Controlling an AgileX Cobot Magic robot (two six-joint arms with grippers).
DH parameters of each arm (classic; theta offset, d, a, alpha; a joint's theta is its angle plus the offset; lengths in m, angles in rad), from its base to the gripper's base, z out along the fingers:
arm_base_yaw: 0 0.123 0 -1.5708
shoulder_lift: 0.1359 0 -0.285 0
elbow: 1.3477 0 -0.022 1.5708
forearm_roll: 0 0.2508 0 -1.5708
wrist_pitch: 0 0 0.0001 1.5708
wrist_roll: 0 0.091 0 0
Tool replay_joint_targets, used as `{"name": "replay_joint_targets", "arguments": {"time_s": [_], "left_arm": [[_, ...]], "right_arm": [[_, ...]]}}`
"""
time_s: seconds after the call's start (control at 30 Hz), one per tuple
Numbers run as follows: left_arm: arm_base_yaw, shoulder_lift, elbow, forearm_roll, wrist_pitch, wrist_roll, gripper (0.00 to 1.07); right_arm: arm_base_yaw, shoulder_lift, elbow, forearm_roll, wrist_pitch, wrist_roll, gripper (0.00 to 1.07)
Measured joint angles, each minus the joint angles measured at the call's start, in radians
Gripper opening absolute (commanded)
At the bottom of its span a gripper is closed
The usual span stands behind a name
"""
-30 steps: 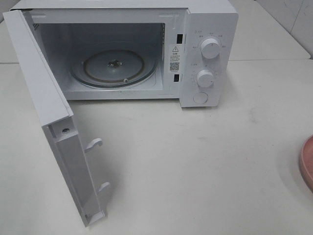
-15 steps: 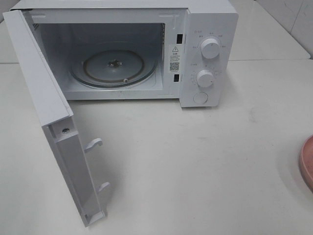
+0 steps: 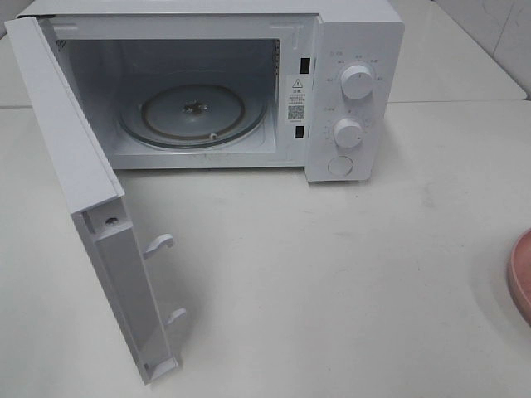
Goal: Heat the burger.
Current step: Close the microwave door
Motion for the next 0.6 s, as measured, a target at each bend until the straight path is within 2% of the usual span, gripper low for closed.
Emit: {"name": "replay_joint_targets", "arguments": {"time_s": [0.6], "left_arm": [[0.0,0.0,0.0,0.0,0.0,0.0,1.05]], "right_arm": [[0.0,0.0,0.0,0.0,0.0,0.0,0.76]]}}
